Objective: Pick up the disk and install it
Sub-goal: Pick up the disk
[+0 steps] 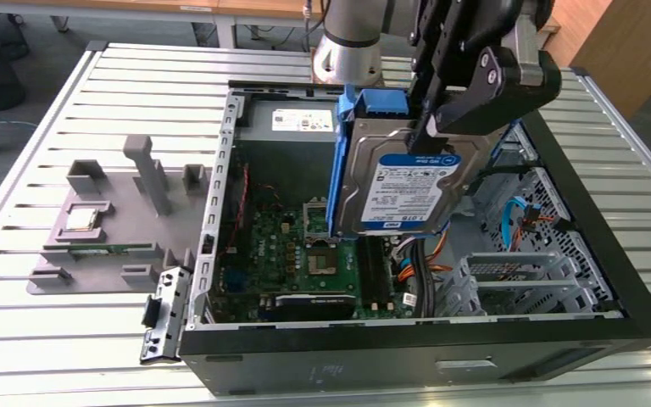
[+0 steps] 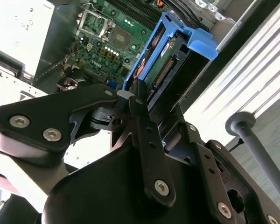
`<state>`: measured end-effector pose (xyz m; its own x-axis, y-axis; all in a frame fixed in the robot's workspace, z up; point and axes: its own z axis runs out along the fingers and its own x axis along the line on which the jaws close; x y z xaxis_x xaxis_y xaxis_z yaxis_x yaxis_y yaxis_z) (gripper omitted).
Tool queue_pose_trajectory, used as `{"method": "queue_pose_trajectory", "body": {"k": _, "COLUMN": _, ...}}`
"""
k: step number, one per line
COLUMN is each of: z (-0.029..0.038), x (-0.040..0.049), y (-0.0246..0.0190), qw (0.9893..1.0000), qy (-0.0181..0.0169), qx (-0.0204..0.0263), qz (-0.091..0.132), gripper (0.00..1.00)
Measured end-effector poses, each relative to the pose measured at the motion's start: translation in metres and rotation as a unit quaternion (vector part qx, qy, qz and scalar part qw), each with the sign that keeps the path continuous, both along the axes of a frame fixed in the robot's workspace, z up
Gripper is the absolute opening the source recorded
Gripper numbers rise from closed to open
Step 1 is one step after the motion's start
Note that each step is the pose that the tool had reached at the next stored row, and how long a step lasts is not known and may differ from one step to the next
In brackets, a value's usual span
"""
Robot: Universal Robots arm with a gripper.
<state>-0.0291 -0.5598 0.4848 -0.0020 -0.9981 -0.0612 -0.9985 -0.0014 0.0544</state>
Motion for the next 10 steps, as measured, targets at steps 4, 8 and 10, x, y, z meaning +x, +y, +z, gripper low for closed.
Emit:
{"method": "queue_pose_trajectory", "body": {"k": 4, "z": -0.0002, "x": 0.0006, "y": -0.0031, "qw": 1.0, "qy": 0.0, "qx": 0.0, "qz": -0.007, "gripper": 0.35}}
{"method": "queue_pose_trajectory", "body": {"k": 8, "z": -0.0003, "x": 0.0027, "y": -0.0051, "qw": 0.9999, "qy": 0.0, "qx": 0.0, "qz": -0.012, "gripper": 0.35}}
{"method": "queue_pose_trajectory", "body": {"k": 10, "z": -0.0003, "x": 0.0039, "y": -0.0063, "qw": 0.9999, "qy": 0.0, "qx": 0.0, "qz": -0.014, "gripper": 0.35}}
